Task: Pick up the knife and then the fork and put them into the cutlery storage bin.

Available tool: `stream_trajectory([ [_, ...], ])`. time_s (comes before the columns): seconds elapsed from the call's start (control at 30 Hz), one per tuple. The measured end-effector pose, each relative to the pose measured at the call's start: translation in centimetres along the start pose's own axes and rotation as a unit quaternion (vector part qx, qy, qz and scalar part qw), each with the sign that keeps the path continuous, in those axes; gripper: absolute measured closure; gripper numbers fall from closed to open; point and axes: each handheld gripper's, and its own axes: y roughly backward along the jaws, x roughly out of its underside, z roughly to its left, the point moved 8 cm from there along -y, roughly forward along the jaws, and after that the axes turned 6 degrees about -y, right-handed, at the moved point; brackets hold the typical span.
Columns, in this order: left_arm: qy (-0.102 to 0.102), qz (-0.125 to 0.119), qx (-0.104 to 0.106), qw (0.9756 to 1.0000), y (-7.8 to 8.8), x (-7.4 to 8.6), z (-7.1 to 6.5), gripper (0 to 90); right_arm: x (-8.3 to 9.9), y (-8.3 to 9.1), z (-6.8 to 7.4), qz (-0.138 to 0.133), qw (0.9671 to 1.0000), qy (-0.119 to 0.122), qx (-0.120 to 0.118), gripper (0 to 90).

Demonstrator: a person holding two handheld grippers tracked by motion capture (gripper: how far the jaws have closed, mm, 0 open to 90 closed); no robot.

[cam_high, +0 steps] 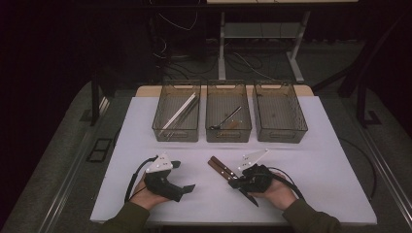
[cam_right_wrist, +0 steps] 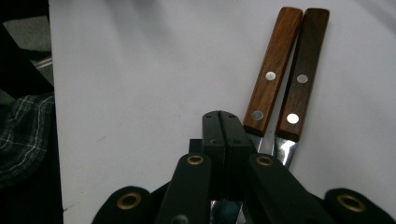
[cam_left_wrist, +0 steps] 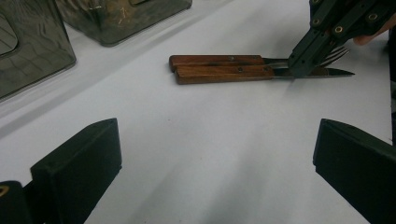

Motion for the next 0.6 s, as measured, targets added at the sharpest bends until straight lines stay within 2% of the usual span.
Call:
stream_trajectory([
  [0.2, 0.000, 0.004, 0.004, 1.0000, -0.07, 0.05, -0.11, 0.0, 0.56, -0.58, 0.14, 0.024, 0.9996, 0.008, 0.008, 90.0],
  [0.4, 0.000, 0.003, 0.004, 1.0000, -0.04, 0.04, -0.08, 0.0, 0.69, -0.57, 0.12, 0.030, 0.9992, 0.018, 0.019, 90.0],
  [0.43, 0.001, 0.003, 0.004, 1.0000, -0.03, 0.04, -0.08, 0.0, 0.72, -0.54, -0.01, 0.032, 0.9989, 0.028, 0.020, 90.0],
  [0.6, 0.001, 0.003, 0.004, 1.0000, -0.02, 0.03, -0.09, 0.0, 0.76, -0.43, -0.06, 0.035, 0.9987, 0.027, 0.027, 90.0],
])
